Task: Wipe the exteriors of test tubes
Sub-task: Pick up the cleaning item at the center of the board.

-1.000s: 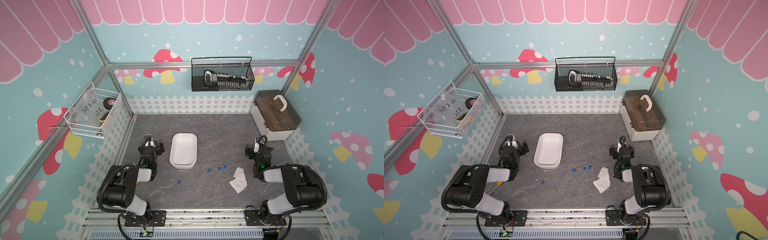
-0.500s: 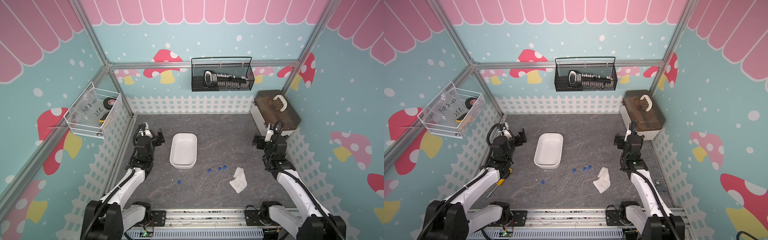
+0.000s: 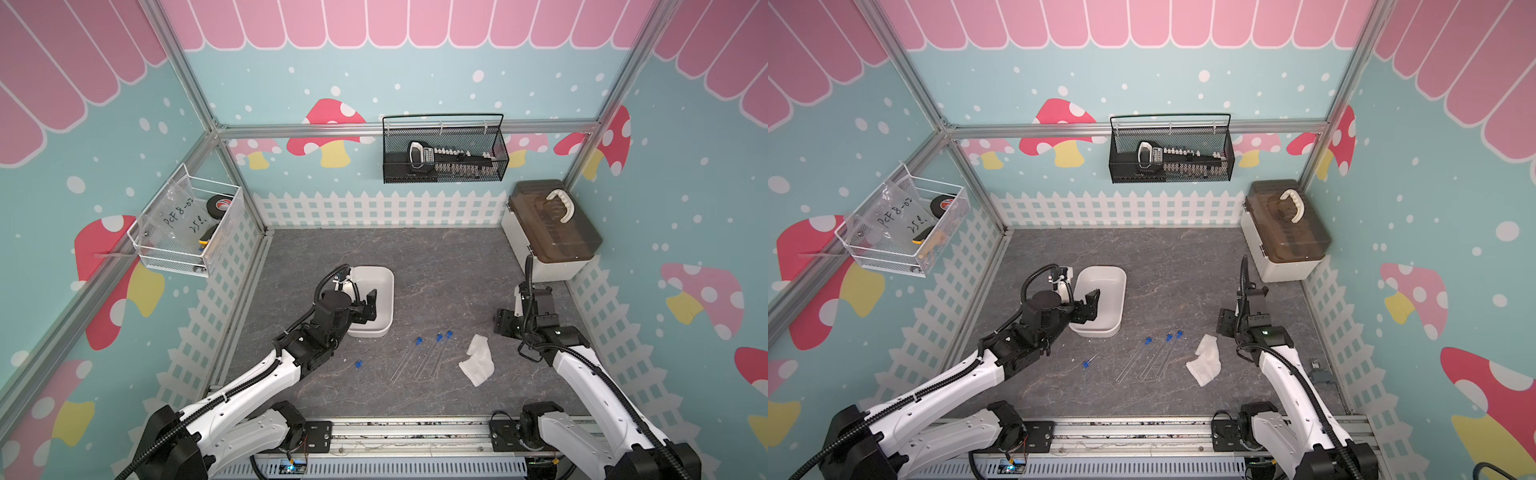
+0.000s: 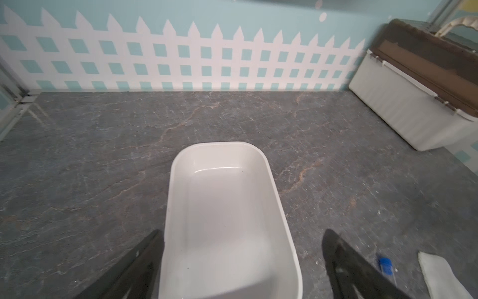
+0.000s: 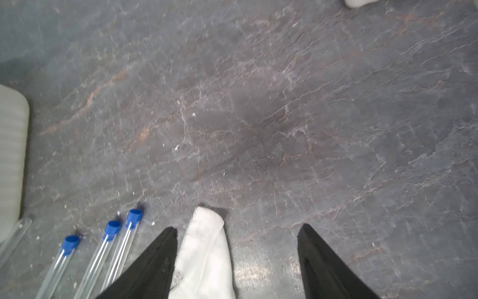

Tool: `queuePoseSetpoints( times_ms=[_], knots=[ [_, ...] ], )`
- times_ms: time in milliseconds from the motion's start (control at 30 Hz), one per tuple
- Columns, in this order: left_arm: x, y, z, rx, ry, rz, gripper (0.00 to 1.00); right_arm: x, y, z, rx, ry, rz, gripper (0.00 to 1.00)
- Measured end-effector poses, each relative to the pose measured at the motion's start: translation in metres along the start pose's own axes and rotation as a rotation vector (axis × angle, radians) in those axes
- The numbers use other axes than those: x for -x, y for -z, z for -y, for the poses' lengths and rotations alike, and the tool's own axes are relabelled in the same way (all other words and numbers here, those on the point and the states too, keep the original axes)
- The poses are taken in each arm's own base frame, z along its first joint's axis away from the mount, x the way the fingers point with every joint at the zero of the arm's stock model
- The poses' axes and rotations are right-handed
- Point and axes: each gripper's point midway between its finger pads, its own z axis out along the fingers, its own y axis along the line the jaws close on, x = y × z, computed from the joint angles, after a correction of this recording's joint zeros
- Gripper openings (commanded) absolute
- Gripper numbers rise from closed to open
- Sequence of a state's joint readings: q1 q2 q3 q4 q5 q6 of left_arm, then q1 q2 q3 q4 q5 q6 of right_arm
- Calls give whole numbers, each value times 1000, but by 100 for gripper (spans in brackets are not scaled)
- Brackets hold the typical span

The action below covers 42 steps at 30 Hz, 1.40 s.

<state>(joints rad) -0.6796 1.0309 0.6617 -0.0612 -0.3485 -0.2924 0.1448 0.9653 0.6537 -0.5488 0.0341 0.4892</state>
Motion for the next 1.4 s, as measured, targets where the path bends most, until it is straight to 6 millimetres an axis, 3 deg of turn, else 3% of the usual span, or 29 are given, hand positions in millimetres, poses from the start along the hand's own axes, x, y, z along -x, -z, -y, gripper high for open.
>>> queuePoseSetpoints(
  times_ms=[233,600,867,1300,1400],
  knots=[
    [-34,-3,32,-65,-59,-95,95,-34,-12,-14,-25,64,-128,62],
    [-51,-7,35,-68,-62,-136,95,-62,-44,-30,-61,101,-272,50],
    [-54,-8,38,-81,-58,-141,95,-63,-62,-47,-77,149,-312,43],
    [-67,-6,33,-79,-41,-158,95,-74,-77,-47,-96,138,-347,27],
    [-70,-5,34,-92,-35,-165,95,-73,-79,-47,-101,140,-340,18]
  ],
)
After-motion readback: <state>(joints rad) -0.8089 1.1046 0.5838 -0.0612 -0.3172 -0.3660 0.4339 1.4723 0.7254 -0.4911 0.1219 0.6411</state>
